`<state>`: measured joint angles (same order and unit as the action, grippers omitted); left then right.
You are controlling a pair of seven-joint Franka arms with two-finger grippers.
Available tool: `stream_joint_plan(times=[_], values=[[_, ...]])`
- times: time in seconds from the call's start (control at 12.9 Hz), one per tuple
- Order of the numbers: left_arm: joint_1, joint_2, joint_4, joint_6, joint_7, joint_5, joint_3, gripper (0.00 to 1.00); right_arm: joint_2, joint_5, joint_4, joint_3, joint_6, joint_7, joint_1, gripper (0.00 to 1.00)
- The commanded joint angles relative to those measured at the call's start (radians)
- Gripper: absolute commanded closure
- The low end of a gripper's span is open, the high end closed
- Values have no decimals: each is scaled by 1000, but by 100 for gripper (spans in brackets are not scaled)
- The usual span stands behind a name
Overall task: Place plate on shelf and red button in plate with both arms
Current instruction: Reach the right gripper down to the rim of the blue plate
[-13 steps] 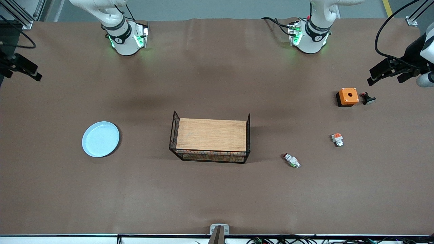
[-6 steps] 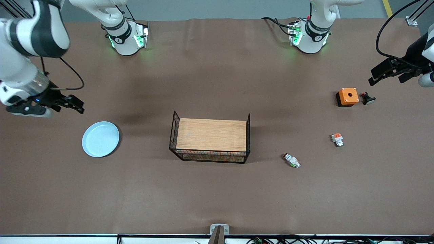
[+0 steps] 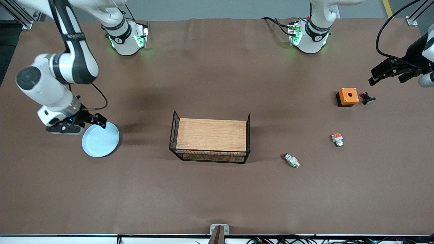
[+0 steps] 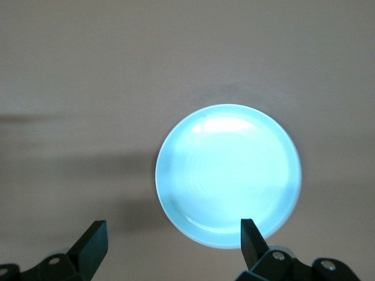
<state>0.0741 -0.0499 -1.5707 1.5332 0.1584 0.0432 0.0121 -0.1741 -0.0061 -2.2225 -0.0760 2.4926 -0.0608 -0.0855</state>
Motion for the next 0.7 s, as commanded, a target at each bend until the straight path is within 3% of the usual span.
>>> stream_joint_plan(times=[0.0, 0.16, 0.47, 0.62], values=[[-4, 24, 15, 1, 7, 9, 2, 0, -140, 12, 1, -5, 150, -25, -20, 0], [-2, 44, 17, 1, 9, 11, 2, 0, -209, 12, -2, -5, 238, -46, -31, 0], [9, 74, 17, 31, 33, 7, 0, 0, -254, 12, -2, -5, 253, -54, -40, 0], [12, 82, 17, 33, 100, 7, -1, 0, -277, 12, -2, -5, 253, -54, -55, 8]])
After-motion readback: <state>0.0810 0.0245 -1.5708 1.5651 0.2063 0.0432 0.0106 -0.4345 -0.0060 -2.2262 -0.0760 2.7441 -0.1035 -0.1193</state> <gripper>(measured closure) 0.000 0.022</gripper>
